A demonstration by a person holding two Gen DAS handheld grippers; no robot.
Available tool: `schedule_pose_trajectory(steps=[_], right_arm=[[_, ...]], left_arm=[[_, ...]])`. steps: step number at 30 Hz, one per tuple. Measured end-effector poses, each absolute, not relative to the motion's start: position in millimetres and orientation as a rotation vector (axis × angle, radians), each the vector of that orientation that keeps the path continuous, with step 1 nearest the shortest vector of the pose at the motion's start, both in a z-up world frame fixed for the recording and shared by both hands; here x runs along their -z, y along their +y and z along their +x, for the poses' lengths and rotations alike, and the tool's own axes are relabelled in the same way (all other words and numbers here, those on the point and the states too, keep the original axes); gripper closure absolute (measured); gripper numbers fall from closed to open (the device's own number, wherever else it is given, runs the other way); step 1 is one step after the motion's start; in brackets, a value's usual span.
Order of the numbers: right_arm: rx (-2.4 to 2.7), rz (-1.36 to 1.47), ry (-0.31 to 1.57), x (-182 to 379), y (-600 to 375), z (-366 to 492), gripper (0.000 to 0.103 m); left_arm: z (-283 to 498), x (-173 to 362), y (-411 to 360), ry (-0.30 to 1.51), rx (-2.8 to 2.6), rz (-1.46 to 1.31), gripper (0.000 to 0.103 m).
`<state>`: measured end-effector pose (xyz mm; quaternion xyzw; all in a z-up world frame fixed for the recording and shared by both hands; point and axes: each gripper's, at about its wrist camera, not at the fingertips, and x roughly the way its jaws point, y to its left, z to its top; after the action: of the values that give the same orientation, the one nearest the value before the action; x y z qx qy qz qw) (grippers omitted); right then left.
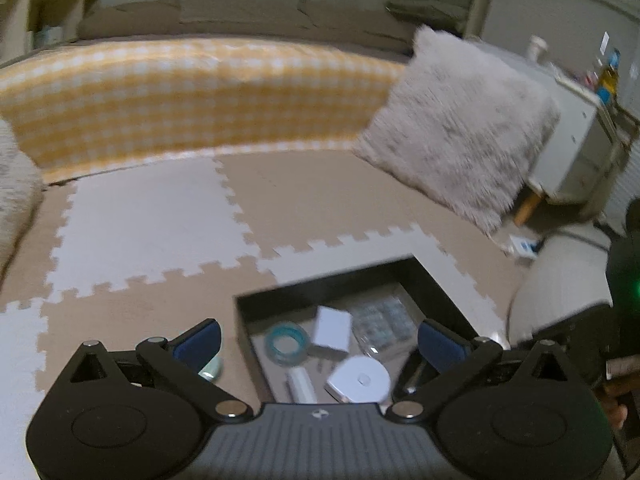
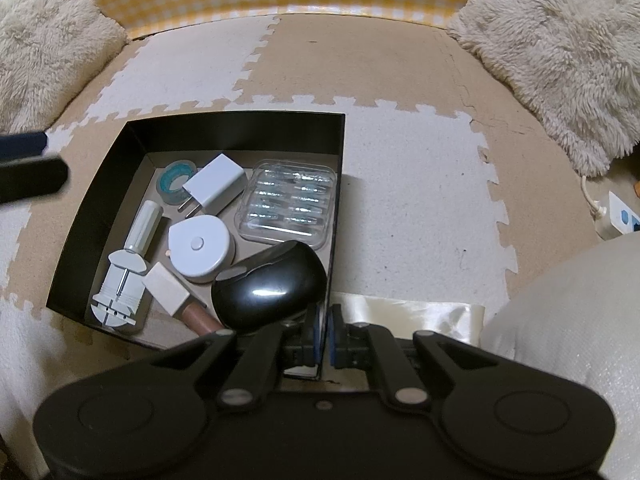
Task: Organize rigid objects
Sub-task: 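Move the left gripper to the mint-green round case and grasp it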
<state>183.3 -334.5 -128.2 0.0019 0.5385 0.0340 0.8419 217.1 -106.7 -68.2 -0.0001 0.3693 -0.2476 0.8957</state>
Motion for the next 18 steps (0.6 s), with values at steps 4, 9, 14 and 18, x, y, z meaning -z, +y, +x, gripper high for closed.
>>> schedule_pose_trajectory(steps=[4,9,14,18], right_arm=[[-0.072,0.002,1.138,128,-334,183,0.098],[-0.072,0.001,1.139,128,-333,183,0.098],[-0.073,0.012,1.141,128,-335,183,0.098],[-0.075,0.011,1.141,128,-335,183,0.098]], left_arm=[[226,63,-88,0.754,0.465,-0.047,0.0],[236,67,-64,0.746,0.408,-0.093,0.0],[241,87,-45,0.701,0.433,-0.071,0.002],[246,111,-35,0.725,0.457,-0.001,0.014]])
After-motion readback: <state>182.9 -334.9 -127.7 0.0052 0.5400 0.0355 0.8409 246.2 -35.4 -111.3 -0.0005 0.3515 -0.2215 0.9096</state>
